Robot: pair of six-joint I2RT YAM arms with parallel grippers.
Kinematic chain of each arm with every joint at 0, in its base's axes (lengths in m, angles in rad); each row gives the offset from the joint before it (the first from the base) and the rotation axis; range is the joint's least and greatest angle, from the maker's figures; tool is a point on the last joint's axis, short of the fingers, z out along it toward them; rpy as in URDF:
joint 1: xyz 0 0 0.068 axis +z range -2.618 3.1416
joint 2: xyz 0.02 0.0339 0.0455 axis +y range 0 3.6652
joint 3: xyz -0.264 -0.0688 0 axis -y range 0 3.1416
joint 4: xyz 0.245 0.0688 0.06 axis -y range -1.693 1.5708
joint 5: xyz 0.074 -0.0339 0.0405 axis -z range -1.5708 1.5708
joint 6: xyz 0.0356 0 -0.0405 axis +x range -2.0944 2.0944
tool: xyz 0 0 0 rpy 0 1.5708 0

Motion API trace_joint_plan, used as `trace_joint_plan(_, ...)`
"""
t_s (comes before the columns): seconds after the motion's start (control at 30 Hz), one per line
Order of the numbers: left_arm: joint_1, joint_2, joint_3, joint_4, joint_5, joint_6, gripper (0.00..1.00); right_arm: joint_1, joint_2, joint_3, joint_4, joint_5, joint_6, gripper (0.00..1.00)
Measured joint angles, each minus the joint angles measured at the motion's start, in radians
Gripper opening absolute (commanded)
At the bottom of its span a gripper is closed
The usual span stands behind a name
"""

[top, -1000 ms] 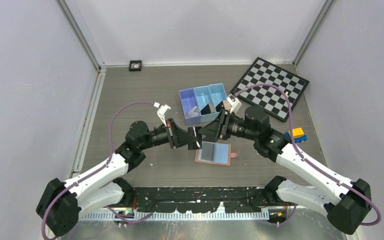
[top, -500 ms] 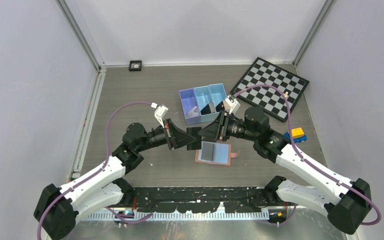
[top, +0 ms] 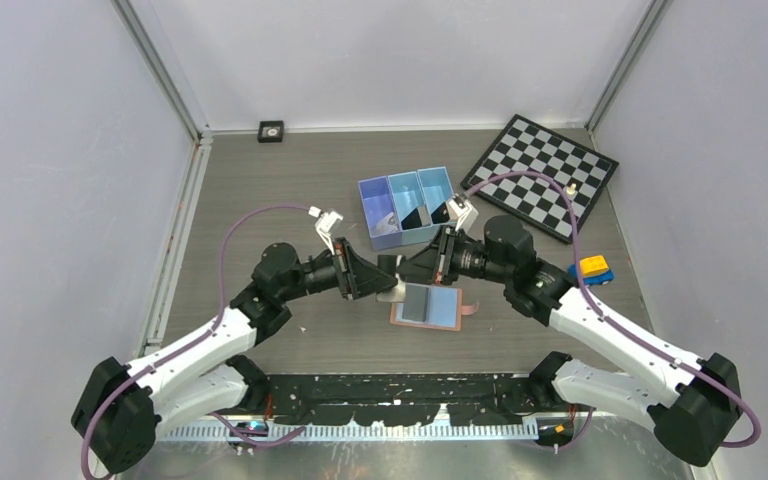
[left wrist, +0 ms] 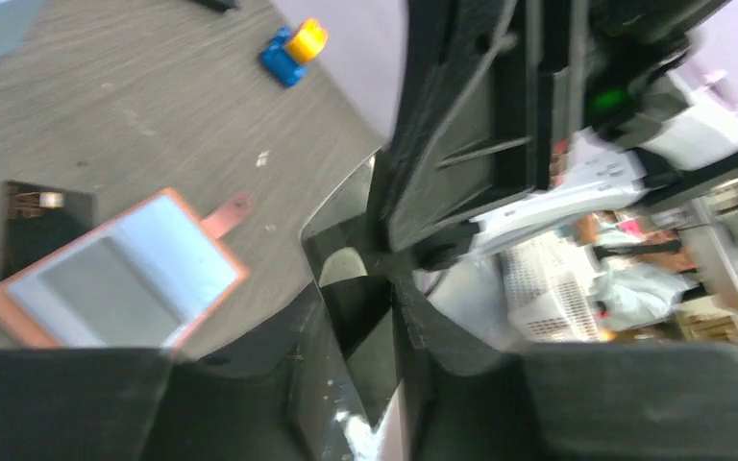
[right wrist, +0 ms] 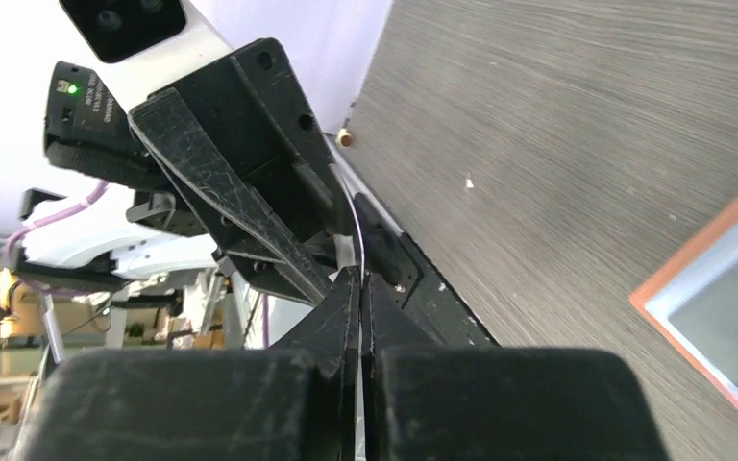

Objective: Put the credit cards into the card holder
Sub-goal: Insert the credit card into the card holder.

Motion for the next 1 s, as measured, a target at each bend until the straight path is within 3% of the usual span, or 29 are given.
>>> trace_joint_plan(0.1, -0.003, 0.021, 0.004, -0.081, -0.035, 0.038, 0.64, -0.014, -0.017, 0.039, -0.152, 0.087, -0.035, 0.0)
trace_joint_plan(0.2, -0.005, 0.072, 0.047, -0.225, -0.105, 0.081, 0.66, -0.111, -0.028, 0.044, -0.296, 0.148, -0.053, 0.0)
trace_joint_plan(0.43, -0.005, 0.284, 0.11, -0.381, -0.192, 0.128, 0.66, -0.324, 0.0, -0.029, -0.406, 0.15, -0.051, 0.0)
trace_joint_plan(0.53, -0.005, 0.374, 0.11, -0.403, -0.203, 0.128, 0.66, -0.344, 0.037, -0.068, -0.429, 0.137, -0.045, 0.0)
trace_joint_plan(0.67, -0.005, 0.461, 0.111, -0.403, -0.204, 0.128, 0.57, -0.354, 0.07, -0.111, -0.414, 0.109, -0.032, 0.0)
trace_joint_plan(1.0, -0.008, 0.605, 0.162, -0.393, -0.194, 0.133, 0.54, -0.357, 0.227, -0.13, -0.301, 0.025, -0.043, 0.01)
